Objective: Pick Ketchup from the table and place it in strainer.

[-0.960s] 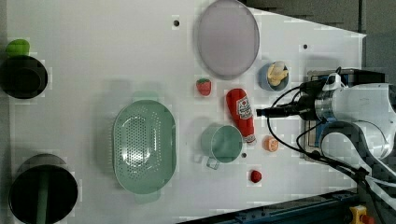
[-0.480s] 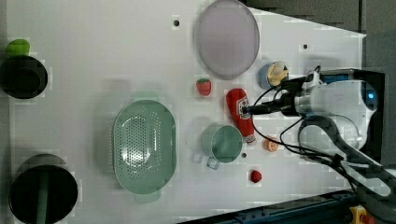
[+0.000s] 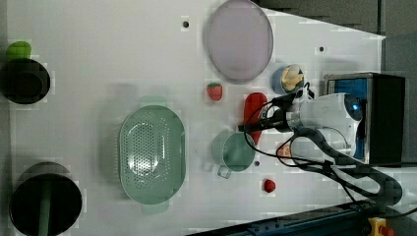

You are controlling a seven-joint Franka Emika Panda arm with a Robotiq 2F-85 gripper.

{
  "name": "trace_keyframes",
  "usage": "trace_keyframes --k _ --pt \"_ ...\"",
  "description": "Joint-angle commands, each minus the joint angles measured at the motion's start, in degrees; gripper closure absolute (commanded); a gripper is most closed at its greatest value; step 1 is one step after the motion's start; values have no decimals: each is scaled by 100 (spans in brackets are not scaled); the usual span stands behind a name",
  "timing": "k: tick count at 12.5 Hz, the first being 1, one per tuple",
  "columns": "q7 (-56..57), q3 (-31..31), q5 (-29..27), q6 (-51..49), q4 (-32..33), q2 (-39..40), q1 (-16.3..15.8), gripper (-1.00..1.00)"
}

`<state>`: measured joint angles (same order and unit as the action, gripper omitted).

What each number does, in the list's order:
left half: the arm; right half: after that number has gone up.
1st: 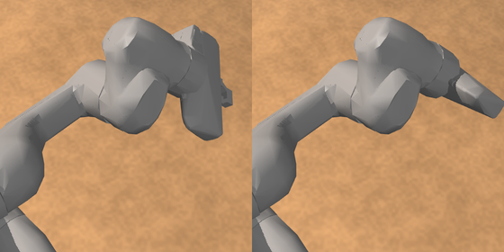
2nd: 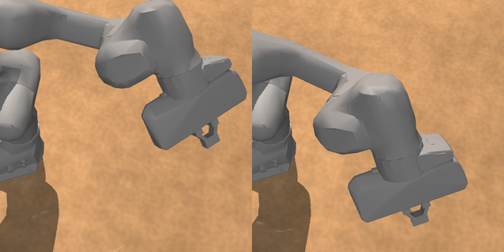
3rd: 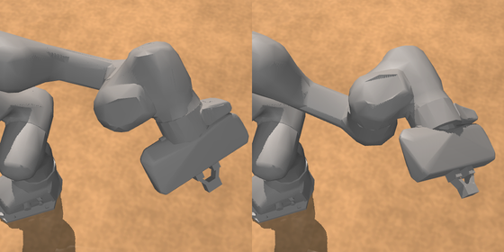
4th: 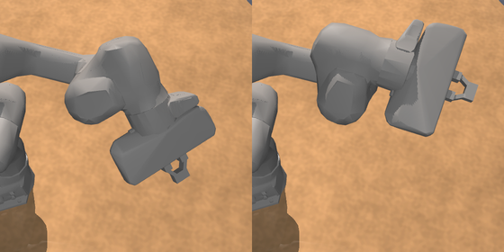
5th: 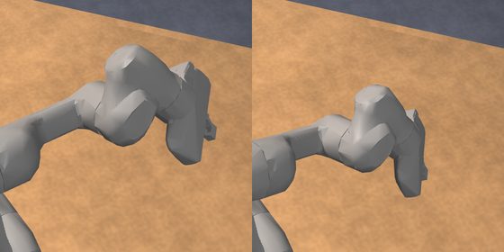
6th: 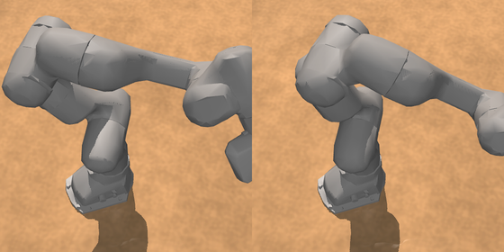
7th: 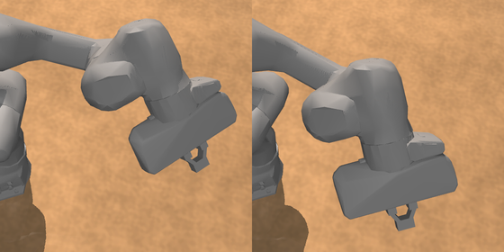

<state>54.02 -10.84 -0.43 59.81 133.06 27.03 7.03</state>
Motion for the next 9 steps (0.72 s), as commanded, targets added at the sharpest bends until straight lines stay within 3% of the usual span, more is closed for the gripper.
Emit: trace_keyframes --k 1,5,9 --pt "220 11 0 118 -159 -266 -50 -21" --pt "147 8 -5 -41 -215 -797 -46 -21" --pt "131 -125 -10 -1701 -585 -2070 -68 -21"
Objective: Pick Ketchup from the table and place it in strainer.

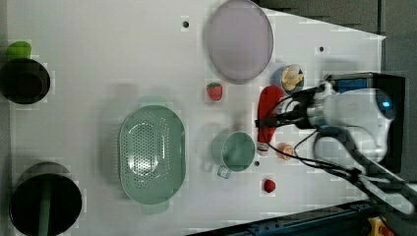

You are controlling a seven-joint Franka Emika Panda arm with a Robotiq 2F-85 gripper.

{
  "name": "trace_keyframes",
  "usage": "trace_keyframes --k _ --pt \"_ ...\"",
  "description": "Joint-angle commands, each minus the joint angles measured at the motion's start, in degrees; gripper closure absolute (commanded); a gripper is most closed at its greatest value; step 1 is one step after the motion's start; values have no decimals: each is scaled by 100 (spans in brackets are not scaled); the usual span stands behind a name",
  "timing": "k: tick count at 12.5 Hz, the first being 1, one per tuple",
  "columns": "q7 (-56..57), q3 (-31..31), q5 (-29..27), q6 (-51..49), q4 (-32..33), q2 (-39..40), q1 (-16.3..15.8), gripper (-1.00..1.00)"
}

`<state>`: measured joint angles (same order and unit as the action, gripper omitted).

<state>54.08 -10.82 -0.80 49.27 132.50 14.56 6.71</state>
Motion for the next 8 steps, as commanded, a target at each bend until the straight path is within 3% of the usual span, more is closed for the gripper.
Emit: trace_keyframes --k 1,5,8 --pt "121 -210 25 -1132 -688 -1112 -45 -21" --pt "-379 -760 14 -2190 -1250 -1662 -161 -21" --pt "-2035 -1434 -9 -2248 -1315 -1609 -285 -21"
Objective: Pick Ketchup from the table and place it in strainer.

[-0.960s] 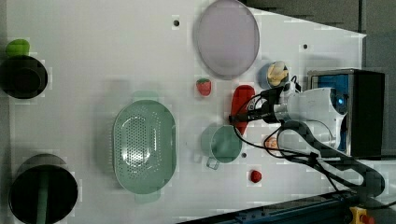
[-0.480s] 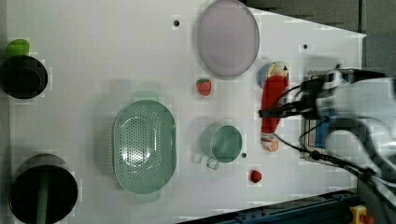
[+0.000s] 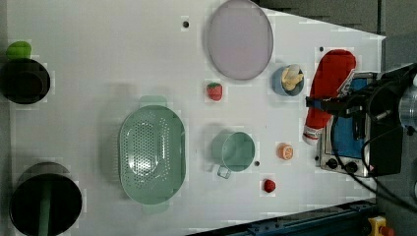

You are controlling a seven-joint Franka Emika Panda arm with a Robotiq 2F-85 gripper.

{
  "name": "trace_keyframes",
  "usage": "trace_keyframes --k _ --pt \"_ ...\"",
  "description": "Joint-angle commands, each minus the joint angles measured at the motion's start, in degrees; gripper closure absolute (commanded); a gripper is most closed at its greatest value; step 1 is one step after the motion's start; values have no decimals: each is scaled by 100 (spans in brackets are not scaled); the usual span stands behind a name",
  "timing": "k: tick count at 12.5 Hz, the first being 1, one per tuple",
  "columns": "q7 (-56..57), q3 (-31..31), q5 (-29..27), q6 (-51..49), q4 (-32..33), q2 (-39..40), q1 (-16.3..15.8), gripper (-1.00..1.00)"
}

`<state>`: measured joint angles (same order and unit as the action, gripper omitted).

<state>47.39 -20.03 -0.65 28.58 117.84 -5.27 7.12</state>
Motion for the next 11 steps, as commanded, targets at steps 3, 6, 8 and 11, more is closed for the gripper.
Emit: trace_keyframes --k 3,6,8,11 --pt "-2979 -1233 -36 3 111 695 -417 -21" --pt "-4116 -1852 -33 769 98 1270 -492 -21" --pt "-4691 -2084 30 1199 97 1743 -572 -21" --pt "-4987 -2123 309 1821 101 2406 -774 -21"
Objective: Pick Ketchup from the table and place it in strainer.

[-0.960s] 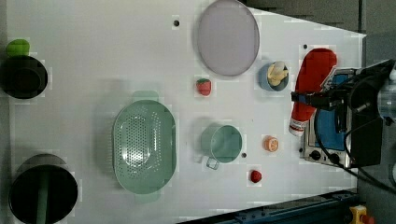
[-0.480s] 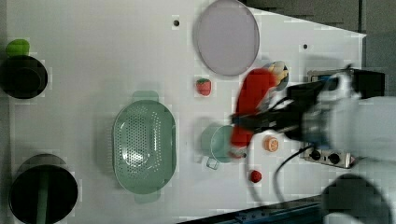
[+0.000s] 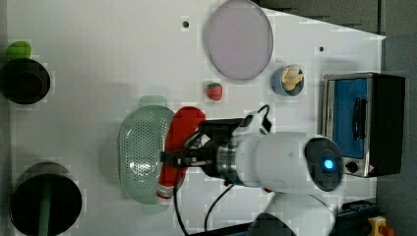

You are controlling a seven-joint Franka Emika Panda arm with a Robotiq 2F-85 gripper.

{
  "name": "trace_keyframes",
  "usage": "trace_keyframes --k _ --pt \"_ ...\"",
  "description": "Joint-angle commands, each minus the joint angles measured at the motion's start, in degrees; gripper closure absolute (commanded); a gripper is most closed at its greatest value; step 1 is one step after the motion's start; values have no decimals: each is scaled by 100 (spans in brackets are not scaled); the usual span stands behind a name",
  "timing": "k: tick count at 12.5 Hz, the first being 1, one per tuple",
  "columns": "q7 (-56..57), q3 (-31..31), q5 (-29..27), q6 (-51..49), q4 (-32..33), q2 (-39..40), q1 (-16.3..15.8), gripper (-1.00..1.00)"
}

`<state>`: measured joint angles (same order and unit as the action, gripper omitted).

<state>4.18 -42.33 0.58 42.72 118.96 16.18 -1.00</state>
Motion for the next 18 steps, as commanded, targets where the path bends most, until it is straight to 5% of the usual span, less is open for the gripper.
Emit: trace_keyframes --k 1,4,7,12,18 --pt "-707 124 274 623 -6 474 -3 -21" --pt "-707 229 633 968 -5 1026 -56 -30" --pt "-727 298 824 1320 -70 1220 -48 -100" --pt "-1664 314 750 679 -320 219 185 -100" --pt "-1664 807 624 -1287 -693 -1487 1164 -100"
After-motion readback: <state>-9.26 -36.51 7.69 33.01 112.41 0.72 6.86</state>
